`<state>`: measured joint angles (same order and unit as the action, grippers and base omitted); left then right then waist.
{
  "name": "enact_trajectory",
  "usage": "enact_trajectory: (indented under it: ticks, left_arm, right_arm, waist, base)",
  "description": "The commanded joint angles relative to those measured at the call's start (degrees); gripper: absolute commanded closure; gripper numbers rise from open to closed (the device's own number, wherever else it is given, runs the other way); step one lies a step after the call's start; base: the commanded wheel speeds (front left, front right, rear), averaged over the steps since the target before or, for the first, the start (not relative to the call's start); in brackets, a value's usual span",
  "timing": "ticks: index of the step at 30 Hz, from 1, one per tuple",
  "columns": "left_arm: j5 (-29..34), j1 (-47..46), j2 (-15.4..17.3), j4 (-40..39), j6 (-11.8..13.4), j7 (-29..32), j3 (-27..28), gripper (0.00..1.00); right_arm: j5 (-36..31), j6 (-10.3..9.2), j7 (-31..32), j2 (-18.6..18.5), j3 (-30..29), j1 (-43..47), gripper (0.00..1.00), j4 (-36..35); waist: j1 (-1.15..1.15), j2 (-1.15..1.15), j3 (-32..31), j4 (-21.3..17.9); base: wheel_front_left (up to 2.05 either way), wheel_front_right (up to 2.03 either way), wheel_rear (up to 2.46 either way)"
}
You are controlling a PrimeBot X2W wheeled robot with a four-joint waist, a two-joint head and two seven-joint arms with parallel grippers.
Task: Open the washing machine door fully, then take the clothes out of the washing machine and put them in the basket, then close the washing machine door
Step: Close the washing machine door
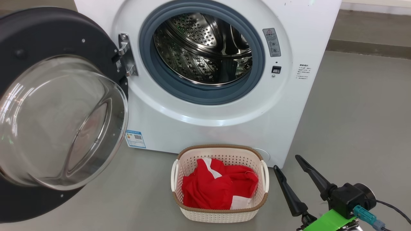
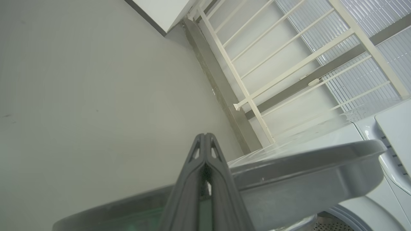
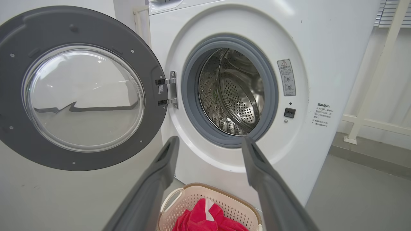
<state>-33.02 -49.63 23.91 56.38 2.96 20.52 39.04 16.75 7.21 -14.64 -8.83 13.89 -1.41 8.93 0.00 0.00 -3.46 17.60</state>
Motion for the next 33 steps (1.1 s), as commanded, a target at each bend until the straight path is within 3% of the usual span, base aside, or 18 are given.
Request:
enact_trajectory:
  ticks: [1, 14, 33]
  left_arm:
    - [-0.34, -0.76, 3.79, -1.22, -0.75, 0.77, 0.21, 1.00]
    - [-5.31, 0.46, 4.02, -0.71, -4.34, 11.60, 1.56, 1.00]
    - [-11.26, 6.46, -1.44, -11.04, -7.35, 21.66, 2.80, 1.00]
  right_arm:
    - [0.25, 0.28, -0.36, -0.77, 1.19, -1.71, 0.00, -1.33]
    - [0.16, 0.28, -0.36, -0.61, 1.15, -1.39, 0.00, -1.55]
    - [0.64, 0.28, -0.36, 0.40, 1.36, -1.11, 0.00, -1.20]
  waist:
    - [0.00, 0.00, -0.06, -0.16]
    - [0.00, 0.00, 0.54, -0.41]
    - [0.00, 0.00, 1.11, 0.64]
  base:
    - [0.00, 0.00, 0.00]
    - [0.00, 0.00, 0.00]
    - [0.00, 0.00, 0.00]
